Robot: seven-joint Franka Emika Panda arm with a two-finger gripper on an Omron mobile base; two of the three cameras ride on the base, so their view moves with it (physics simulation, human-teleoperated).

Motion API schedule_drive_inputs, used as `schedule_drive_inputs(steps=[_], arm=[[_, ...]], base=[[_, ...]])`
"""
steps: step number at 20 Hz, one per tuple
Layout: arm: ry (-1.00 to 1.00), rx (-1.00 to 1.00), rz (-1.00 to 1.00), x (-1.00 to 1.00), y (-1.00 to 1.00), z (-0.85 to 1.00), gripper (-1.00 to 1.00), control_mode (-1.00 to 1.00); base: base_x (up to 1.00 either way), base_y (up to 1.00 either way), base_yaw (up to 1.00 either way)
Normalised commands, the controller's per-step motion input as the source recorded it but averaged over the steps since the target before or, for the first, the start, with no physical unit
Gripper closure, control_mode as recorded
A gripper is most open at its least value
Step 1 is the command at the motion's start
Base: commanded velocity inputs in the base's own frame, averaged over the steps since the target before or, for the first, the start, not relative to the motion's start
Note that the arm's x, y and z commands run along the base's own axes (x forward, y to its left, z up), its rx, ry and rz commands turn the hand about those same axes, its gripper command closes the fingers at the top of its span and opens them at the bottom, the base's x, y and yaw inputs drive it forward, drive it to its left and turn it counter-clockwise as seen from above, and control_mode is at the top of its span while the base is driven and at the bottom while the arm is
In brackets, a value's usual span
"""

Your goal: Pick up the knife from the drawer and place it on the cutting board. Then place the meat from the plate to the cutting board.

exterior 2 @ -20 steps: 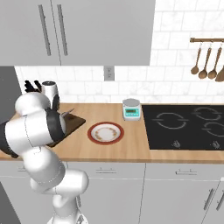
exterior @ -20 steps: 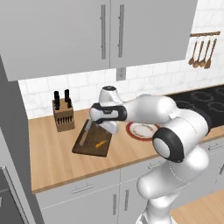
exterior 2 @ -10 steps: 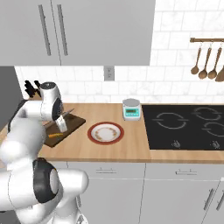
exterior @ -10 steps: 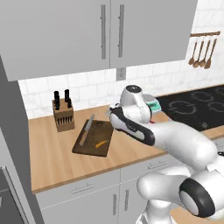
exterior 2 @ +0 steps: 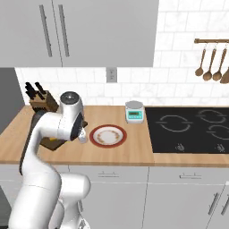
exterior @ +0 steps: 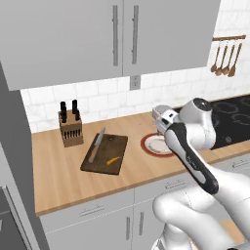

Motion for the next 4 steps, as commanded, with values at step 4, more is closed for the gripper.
schedule_drive_inputs(steps=[4], arm=[[-0.03, 0.05, 0.00, -0.16, -0.23, 0.10, -1.00, -1.00]], base=[[0.00, 0.00, 0.00]])
